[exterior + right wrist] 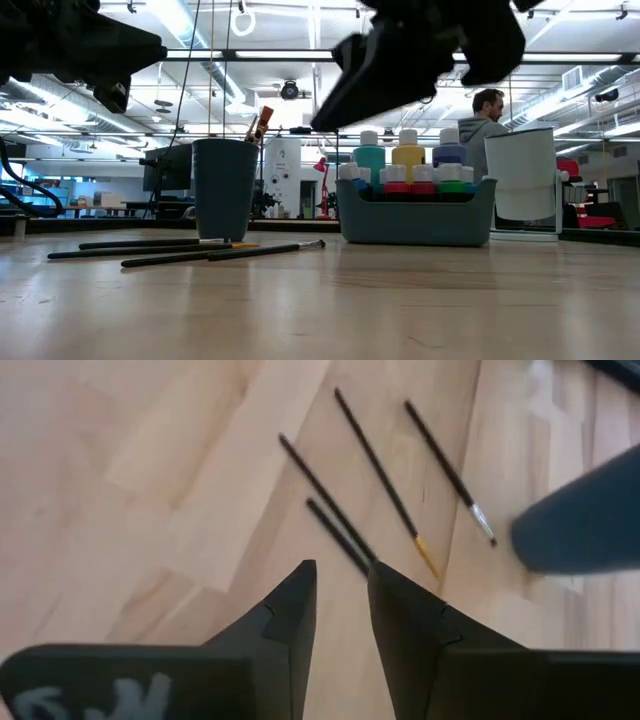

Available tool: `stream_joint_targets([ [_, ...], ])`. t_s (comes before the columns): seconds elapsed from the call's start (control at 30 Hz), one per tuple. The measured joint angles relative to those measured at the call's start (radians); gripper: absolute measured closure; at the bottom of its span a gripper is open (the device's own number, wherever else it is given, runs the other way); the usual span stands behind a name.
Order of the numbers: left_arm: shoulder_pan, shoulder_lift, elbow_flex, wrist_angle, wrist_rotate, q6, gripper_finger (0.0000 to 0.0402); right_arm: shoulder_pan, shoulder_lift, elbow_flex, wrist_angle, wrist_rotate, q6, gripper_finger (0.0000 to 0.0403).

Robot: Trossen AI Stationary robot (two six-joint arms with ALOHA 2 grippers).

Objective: Pick & Place Paint Supplies
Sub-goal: Put the silver paintbrush into the blue cup

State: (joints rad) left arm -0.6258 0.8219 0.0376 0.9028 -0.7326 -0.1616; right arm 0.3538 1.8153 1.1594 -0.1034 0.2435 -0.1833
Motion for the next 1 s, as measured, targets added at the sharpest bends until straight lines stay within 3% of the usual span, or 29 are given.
stream_joint_targets([
  [0.53,0.0,0.0,0.0,0.0,-0.016,0.0,0.0329,-0.058,0.002,-0.1,0.115,-0.088,0.02,0.0224],
  [1.0,0.0,0.002,0.0,0.003,-0.017,-0.01,0.0329,-0.181,0.09,-0.102,0.219,-0.203,0.044,0.022],
])
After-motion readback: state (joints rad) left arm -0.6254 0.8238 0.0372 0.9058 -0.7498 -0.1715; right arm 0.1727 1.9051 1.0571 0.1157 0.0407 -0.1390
